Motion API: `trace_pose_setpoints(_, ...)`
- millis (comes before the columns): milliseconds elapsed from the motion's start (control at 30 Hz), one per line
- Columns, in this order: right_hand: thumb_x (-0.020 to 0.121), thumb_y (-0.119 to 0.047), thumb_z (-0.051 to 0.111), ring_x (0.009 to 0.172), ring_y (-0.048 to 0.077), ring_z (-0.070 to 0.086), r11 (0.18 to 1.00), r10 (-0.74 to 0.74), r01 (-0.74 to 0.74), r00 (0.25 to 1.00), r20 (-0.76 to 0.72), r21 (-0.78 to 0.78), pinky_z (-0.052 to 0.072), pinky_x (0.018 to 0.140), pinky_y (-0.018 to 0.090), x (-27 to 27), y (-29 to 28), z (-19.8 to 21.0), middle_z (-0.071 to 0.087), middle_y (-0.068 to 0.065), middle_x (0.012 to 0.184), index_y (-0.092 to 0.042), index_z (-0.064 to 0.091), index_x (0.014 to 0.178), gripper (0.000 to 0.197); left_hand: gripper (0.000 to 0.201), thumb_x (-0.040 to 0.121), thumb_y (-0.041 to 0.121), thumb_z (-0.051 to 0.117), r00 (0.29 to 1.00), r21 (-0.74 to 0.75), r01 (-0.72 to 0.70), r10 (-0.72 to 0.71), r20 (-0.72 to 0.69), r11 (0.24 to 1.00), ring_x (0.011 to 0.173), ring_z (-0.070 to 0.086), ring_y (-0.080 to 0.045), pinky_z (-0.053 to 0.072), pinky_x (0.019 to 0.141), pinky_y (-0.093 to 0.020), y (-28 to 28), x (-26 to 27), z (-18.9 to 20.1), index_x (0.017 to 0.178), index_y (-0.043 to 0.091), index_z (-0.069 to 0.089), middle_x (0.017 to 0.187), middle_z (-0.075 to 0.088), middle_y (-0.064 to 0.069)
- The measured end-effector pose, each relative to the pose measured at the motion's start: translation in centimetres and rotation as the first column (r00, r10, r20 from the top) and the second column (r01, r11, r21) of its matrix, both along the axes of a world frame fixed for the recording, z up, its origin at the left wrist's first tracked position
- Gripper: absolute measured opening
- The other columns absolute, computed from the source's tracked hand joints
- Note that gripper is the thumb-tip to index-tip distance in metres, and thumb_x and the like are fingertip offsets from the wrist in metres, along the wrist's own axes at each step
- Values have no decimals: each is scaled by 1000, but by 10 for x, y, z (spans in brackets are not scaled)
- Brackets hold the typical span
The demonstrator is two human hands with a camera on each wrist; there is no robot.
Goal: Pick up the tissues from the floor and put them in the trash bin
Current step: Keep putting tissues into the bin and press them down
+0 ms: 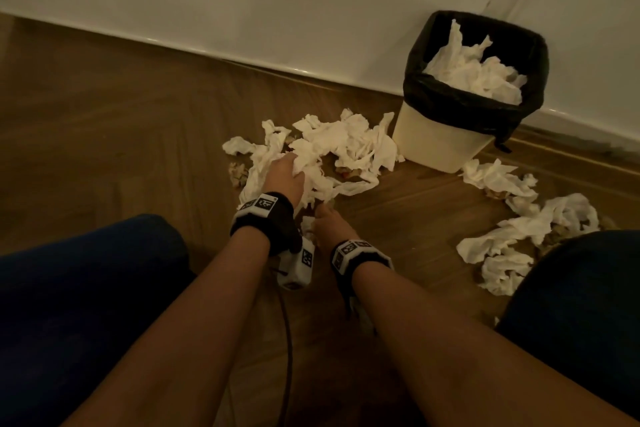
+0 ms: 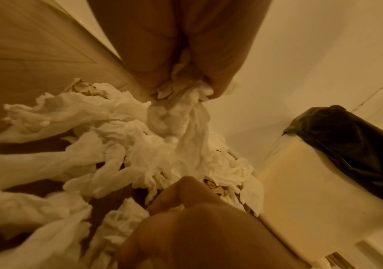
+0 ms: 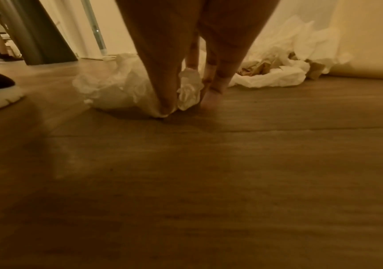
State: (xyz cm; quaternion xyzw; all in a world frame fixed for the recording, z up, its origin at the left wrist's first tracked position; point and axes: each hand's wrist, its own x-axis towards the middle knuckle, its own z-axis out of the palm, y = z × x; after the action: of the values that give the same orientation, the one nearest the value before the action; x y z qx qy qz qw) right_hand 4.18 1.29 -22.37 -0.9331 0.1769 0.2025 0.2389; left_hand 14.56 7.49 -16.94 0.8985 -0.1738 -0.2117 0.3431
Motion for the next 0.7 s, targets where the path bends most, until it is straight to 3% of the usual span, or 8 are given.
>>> trace_pose_setpoints(133,95,-8,45,117,32,53,995,-86,92,990,-113,48,44,95,35,4,-11,13,53,20,128,3,55,121,30,43,90,-2,35,997,-137,-43,34,-63,990,91,57,-23,53,82,-39,-2,-2,-2,121,25,47,119,52,-10)
trace_pose_setpoints(200,94,-12,49,111,29,57,988,-127,136,986,-109,77,46,95,34,2,-21,18,60,18,120,3,62,112,27,48,89,-5,35,998,-150,-31,24,-51,988,81,53,-14,49,71,-27,-4,-2,1,123,26,49,113,51,-6)
trace_pose_setpoints(300,90,-18,58,108,25,59,964,-235,238,971,-38,122,46,96,32,-7,-37,27,66,13,112,-2,69,104,24,41,91,-1,37,998,-206,-50,41,-51,977,102,54,-21,41,79,-24,-10,-3,8,122,22,52,120,55,-7)
trace_pose_setpoints(367,90,-21,59,110,21,58,944,-292,292,956,-25,155,44,95,27,-14,-49,35,67,9,113,-9,71,106,23,30,97,12,38,994,-222,-86,71,-77,971,112,53,-28,39,85,-26,-15,-4,14,123,17,52,123,56,-11)
trace_pose_setpoints(433,89,-20,60,110,19,58,912,-379,366,924,42,184,43,94,24,-22,-59,43,67,5,114,-12,71,105,21,38,100,33,35,992,-178,-106,94,-79,978,115,52,-31,38,88,-30,-23,-5,22,126,9,50,123,56,-16)
trace_pose_setpoints(500,87,-16,64,110,20,58,840,-513,471,850,115,268,45,91,24,-29,-69,48,66,6,113,-12,70,103,18,48,96,44,40,995,-192,-85,72,-74,978,114,52,-31,38,88,-32,-32,-7,32,124,6,49,122,56,-16)
trace_pose_setpoints(600,83,-11,67,106,20,58,773,-613,531,766,194,347,43,79,20,-40,-82,63,62,5,110,-16,63,111,29,42,87,29,62,999,-227,-38,30,-39,973,111,53,-27,39,86,-29,-45,-13,46,121,10,48,119,56,-12)
trace_pose_setpoints(700,85,-10,65,111,21,57,781,-612,517,746,263,350,41,84,19,-45,-100,86,62,6,117,-19,64,117,33,35,91,7,49,1000,-199,19,-16,16,980,116,50,-32,39,93,-32,-63,-19,61,126,3,44,124,52,-19)
